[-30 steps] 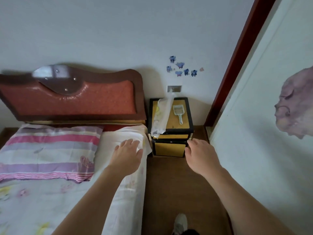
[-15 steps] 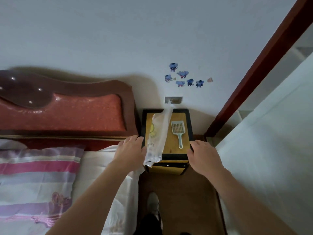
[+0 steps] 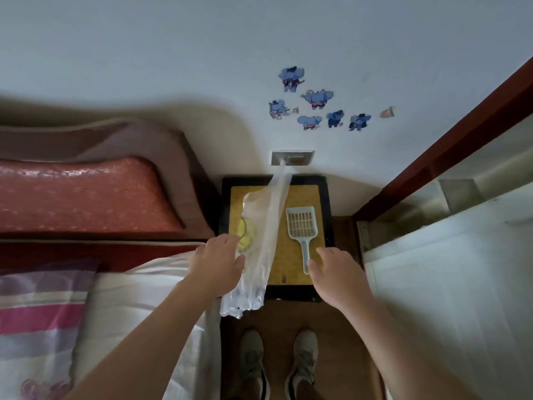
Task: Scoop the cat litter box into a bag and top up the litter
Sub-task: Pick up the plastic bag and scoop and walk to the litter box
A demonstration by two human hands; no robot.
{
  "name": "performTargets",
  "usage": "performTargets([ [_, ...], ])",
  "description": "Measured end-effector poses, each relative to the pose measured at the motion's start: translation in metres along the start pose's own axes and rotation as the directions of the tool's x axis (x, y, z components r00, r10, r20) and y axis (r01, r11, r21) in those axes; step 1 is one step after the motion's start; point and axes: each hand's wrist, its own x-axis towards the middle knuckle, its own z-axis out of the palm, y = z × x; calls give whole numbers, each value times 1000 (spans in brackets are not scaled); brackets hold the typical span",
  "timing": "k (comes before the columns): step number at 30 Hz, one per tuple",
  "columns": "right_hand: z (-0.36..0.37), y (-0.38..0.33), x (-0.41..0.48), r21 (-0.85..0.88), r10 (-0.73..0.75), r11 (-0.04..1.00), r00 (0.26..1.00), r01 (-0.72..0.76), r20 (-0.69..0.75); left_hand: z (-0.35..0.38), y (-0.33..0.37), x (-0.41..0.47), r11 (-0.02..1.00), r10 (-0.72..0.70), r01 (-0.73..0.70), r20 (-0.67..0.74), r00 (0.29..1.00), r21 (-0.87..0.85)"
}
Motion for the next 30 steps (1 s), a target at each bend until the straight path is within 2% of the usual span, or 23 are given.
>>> performTargets([
  [4, 33, 21, 39, 59, 40, 997, 999, -42, 31, 40, -2, 33, 996, -74, 77, 66, 995, -53],
  [8, 70, 38, 71, 108, 100, 988, 993, -106, 60, 75, -8, 59, 964, -176, 196, 121, 977, -177],
  [14, 117, 50, 100, 211, 222, 947, 969, -241, 110, 108, -22, 84, 867, -345, 359, 103, 933, -345],
  [22, 140, 49, 119, 332, 336, 875, 936, -351, 105, 120, -30, 100, 758, -460, 464, 128, 879, -458],
  [26, 133, 48, 119, 408, 328, 846, 938, -343, 110, 125, -31, 99, 688, -474, 494, 185, 861, -532],
  [30, 127, 48, 109, 436, 318, 843, 946, -315, 68, 117, -26, 91, 662, -466, 480, 187, 865, -576],
])
